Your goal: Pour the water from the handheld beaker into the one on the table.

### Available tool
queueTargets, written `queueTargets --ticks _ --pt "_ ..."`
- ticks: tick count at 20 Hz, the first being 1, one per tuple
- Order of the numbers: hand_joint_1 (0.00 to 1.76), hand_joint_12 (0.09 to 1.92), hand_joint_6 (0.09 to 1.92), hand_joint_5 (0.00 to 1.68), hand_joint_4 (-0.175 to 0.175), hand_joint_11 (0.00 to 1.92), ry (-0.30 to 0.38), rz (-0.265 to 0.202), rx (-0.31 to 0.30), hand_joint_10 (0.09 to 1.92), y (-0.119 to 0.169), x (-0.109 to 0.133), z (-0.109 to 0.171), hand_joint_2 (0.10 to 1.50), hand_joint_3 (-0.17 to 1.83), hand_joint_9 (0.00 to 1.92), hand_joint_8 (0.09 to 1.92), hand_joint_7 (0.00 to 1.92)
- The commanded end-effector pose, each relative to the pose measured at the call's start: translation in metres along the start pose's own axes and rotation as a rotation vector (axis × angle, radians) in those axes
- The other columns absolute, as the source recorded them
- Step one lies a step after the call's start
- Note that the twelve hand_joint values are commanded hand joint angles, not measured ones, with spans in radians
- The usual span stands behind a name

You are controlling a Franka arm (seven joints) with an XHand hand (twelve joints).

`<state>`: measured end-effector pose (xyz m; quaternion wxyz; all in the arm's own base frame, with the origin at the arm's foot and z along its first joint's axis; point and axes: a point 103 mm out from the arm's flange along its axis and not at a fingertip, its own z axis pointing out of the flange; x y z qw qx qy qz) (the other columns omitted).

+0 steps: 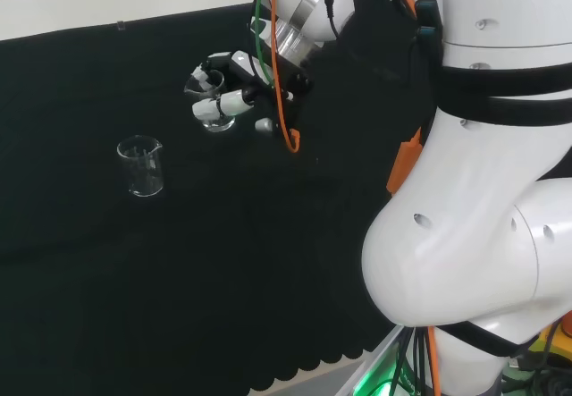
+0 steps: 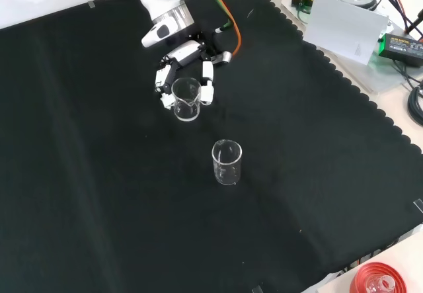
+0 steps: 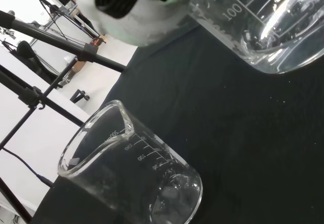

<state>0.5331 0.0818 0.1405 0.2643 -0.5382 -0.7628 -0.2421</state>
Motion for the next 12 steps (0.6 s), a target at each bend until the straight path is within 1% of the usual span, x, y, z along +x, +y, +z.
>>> queueTargets --ticks 1,4,8,11,12 --pt "1.41 0.92 0.8 1.09 -0.127 0.84 -0.012 -0.001 0.01 0.79 -0.0008 0.0101 -0.0003 1.08 -0.17 1.25 0.55 1.27" --pt "1.41 0.92 0.8 1.09 -0.127 0.84 -0.028 0.008 0.015 0.79 -0.0021 0.0097 -0.0009 1.08 -0.17 1.25 0.55 1.27" --pt "1.41 0.92 0.8 1.09 -0.127 0.84 -0.076 0.029 0.033 0.79 -0.0045 0.0117 -0.001 1.08 -0.17 1.25 0.55 1.27" --pt "1.41 0.92 0.8 1.09 -0.127 0.83 -0.134 0.045 0.058 0.79 -0.0052 0.0176 -0.0011 1.08 -0.17 1.25 0.55 1.27" --pt "1.41 0.92 0.8 1.09 -0.127 0.83 -0.141 0.051 0.068 0.79 -0.0047 0.0196 -0.0009 1.08 -0.17 1.25 0.55 1.27"
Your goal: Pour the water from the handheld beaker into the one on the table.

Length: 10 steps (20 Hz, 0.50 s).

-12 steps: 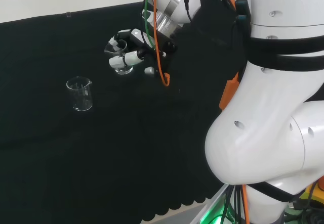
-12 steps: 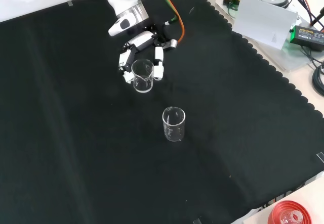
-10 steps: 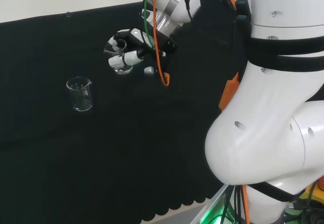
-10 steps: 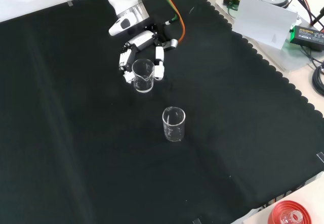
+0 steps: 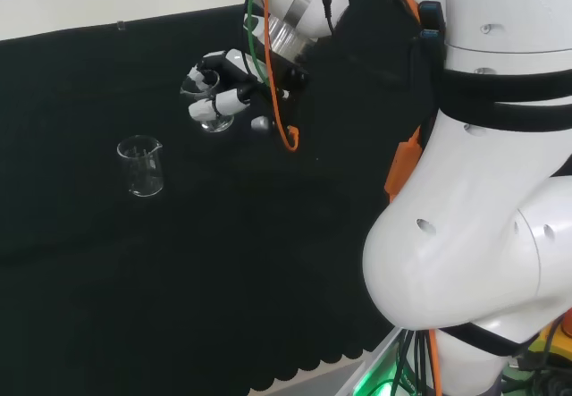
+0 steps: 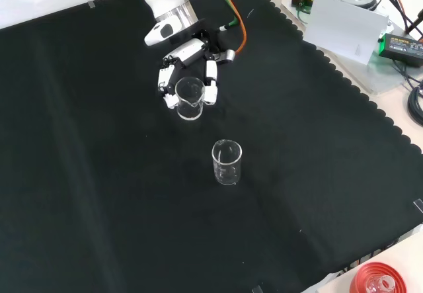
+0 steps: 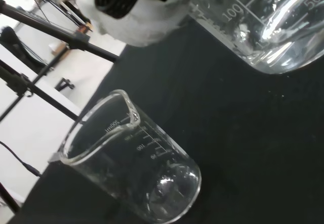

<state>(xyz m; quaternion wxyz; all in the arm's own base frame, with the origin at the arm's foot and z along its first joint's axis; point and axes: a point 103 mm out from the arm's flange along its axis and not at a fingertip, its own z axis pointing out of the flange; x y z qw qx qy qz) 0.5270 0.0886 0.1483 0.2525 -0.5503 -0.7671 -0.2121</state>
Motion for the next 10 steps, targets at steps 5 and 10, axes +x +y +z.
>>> queueTargets --ticks 5,10 --pt "1.41 0.92 0.8 1.08 -0.127 0.83 -0.132 0.049 0.075 0.79 -0.001 0.019 0.0 1.08 -0.17 1.25 0.55 1.26" --pt "1.41 0.92 0.8 1.08 -0.127 0.83 -0.19 0.061 0.097 0.79 -0.001 0.034 0.004 1.08 -0.17 1.25 0.56 1.26"
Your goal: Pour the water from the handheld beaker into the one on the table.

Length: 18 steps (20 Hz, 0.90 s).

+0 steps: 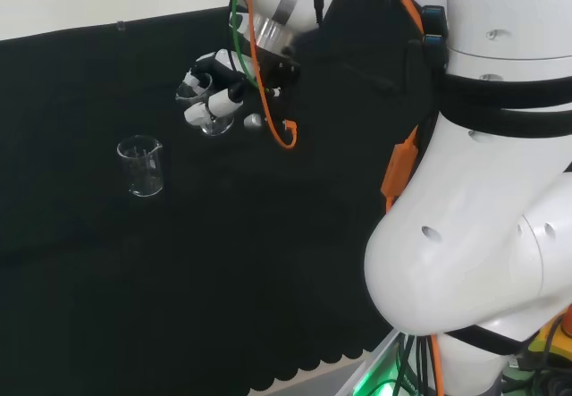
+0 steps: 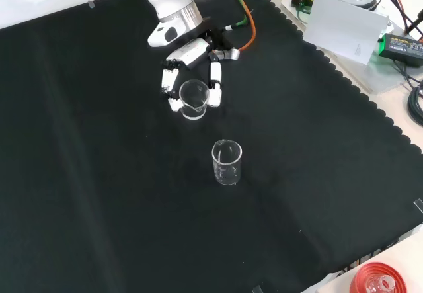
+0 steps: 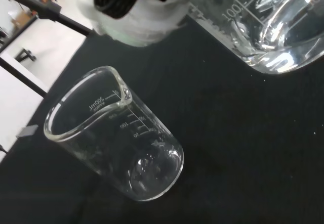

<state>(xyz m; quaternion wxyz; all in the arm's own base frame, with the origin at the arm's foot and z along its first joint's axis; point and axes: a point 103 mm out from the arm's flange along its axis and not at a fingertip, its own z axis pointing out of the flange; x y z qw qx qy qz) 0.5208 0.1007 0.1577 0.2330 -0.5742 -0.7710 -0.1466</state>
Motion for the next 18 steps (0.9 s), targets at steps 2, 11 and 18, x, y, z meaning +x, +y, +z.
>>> queueTargets --ticks 2,11,18 --pt "1.41 0.92 0.8 1.08 -0.127 0.83 -0.1 0.005 0.04 0.79 -0.001 0.024 0.003 1.08 -0.17 1.25 0.56 1.26" --pt "1.41 0.91 0.81 1.08 -0.127 0.83 -0.233 0.005 0.127 0.79 -0.002 0.041 0.017 1.08 -0.17 1.26 0.56 1.26" --pt "1.41 0.91 0.81 1.08 -0.127 0.83 -0.296 0.002 0.154 0.79 -0.001 0.055 0.025 1.08 -0.17 1.26 0.57 1.26"
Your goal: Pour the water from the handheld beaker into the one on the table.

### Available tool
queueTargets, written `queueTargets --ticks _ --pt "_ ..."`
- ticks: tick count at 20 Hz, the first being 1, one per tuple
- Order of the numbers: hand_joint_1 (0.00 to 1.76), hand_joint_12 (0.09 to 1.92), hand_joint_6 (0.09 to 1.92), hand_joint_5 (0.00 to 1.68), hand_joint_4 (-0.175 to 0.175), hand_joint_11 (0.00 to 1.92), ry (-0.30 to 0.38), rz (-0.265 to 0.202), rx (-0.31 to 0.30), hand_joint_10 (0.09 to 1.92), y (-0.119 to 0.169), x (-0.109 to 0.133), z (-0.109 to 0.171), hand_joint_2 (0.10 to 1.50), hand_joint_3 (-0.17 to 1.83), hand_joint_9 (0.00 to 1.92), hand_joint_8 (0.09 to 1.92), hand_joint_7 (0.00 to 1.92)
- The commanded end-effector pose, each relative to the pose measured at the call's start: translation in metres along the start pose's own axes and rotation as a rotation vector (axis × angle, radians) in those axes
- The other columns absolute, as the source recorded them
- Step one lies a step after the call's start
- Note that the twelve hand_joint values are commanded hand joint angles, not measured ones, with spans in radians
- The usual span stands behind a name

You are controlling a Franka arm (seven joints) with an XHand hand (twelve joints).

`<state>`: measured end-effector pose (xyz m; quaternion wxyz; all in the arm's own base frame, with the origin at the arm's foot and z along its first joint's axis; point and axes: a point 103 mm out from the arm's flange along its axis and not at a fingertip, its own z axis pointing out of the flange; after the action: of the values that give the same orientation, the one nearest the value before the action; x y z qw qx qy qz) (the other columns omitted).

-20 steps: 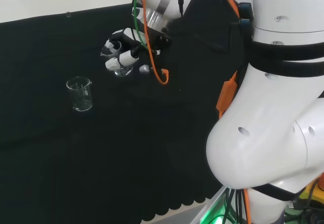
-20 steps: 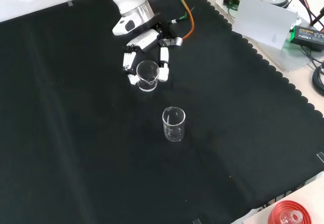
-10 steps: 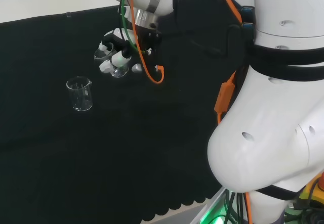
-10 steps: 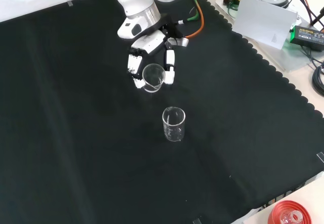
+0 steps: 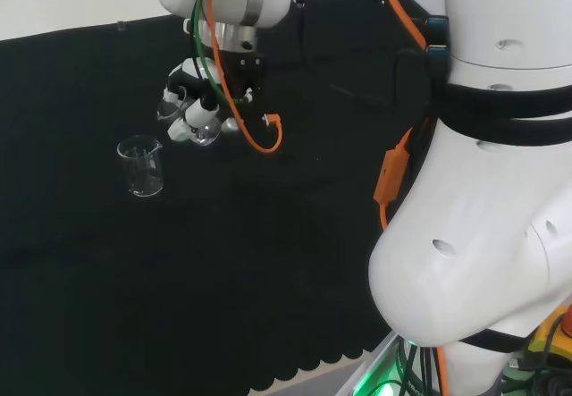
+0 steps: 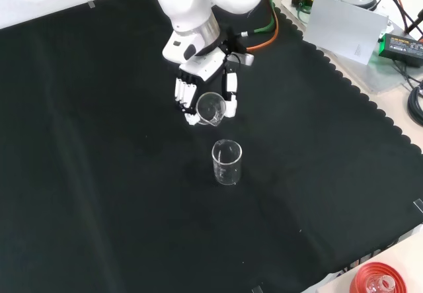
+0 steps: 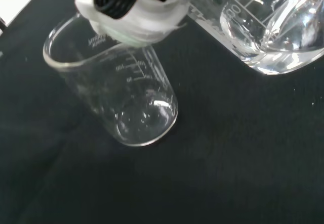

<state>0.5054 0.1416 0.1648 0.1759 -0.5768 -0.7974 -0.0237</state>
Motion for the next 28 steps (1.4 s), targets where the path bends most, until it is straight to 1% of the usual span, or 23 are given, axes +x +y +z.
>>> queueTargets --ticks 1,8,12,14,18,21,28 --pt "1.41 0.91 0.81 1.08 -0.126 0.83 -0.062 -0.012 0.025 0.79 0.003 0.018 0.004 1.08 -0.17 1.26 0.57 1.26" --pt "1.41 0.91 0.81 1.08 -0.126 0.83 -0.126 -0.023 0.04 0.79 0.004 0.03 0.005 1.08 -0.17 1.26 0.58 1.25" --pt "1.41 0.91 0.81 1.08 -0.126 0.83 -0.132 -0.001 0.031 0.79 0.005 0.033 0.002 1.08 -0.17 1.26 0.58 1.25" --pt "1.41 0.91 0.81 1.08 -0.126 0.83 -0.161 0.002 0.036 0.79 0.006 0.035 0.004 1.08 -0.17 1.26 0.58 1.25" --pt "1.41 0.91 0.81 1.08 -0.125 0.83 -0.245 -0.001 0.061 0.79 0.007 0.038 0.007 1.08 -0.17 1.26 0.58 1.25" --pt "1.41 0.91 0.81 1.08 -0.125 0.83 -0.289 0.001 0.078 0.79 0.01 0.039 0.009 1.08 -0.17 1.26 0.58 1.25" --pt "1.41 0.91 0.81 1.08 -0.125 0.83 -0.342 0.019 0.106 0.79 0.013 0.041 0.008 1.08 -0.17 1.26 0.59 1.25"
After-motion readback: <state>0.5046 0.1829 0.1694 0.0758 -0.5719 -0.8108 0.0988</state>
